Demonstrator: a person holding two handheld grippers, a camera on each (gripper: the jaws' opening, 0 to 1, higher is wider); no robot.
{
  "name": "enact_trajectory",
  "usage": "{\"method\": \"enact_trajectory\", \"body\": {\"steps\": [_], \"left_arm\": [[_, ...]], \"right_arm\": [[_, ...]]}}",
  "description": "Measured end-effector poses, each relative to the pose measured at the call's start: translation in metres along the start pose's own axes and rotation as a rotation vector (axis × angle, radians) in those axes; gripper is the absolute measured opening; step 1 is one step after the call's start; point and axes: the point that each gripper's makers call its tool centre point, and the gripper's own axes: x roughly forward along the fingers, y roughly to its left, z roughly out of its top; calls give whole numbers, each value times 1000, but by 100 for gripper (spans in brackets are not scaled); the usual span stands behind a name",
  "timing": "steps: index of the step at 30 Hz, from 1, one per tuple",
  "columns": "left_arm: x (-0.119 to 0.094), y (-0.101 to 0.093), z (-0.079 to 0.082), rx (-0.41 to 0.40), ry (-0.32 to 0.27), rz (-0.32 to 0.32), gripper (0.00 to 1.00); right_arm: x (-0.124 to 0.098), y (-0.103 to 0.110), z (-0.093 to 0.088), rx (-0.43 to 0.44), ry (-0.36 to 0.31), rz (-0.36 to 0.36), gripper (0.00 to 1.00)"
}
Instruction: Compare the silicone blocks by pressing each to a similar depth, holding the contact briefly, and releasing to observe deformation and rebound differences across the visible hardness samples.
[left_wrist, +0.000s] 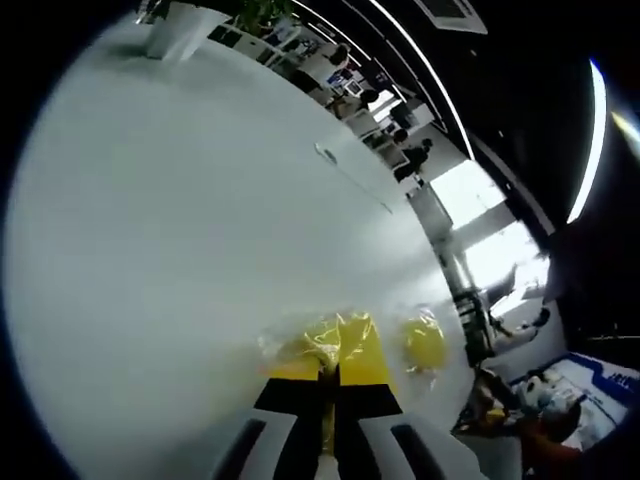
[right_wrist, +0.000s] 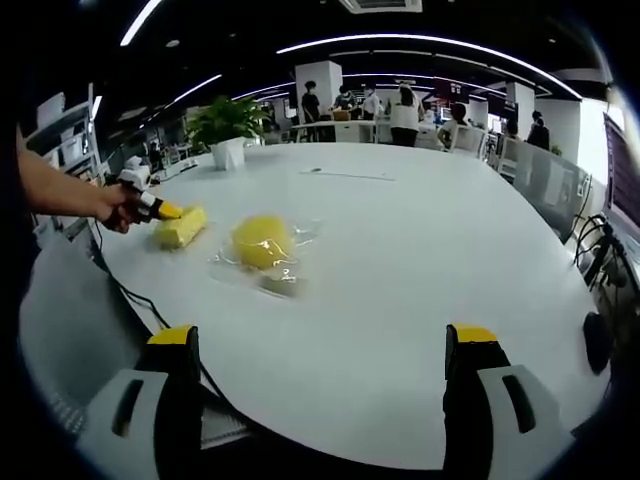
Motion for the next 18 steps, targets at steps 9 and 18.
{"method": "enact_trajectory", "body": {"steps": [9,18], "left_arm": [[-14,-34,24,168,-138,-78,0],[-25,-64,35,276,-184,-136,0]], "right_arm": [[3,7,4,0,-9,11,96],[1,9,8,-5,-14,20,96]]}}
